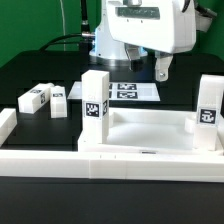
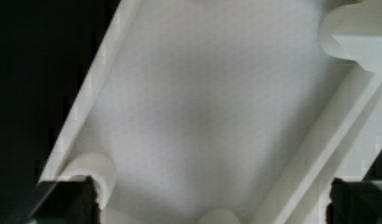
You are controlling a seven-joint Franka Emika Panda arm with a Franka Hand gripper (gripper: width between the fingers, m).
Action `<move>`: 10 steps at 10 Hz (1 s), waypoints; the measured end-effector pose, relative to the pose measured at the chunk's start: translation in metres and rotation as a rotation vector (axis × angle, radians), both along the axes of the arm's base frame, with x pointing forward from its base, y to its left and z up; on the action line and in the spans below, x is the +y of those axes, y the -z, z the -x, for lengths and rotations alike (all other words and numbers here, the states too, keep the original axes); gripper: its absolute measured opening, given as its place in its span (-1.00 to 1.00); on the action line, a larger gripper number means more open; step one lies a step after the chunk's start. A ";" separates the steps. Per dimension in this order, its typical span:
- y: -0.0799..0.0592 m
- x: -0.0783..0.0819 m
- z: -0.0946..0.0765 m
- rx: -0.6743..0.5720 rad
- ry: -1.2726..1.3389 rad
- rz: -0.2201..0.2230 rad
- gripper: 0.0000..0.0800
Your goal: Assemble desk
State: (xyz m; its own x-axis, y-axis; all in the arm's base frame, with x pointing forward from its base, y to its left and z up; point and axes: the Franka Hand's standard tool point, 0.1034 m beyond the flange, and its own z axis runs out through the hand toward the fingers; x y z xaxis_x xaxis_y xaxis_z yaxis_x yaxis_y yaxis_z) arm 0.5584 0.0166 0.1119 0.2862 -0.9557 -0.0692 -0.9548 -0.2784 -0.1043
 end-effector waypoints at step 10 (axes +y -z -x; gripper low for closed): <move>0.063 -0.008 0.054 0.098 0.167 0.013 0.62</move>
Offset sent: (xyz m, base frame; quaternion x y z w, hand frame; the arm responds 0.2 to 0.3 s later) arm -0.0329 -0.0112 -0.0134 -0.0034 0.0222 0.1531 0.9880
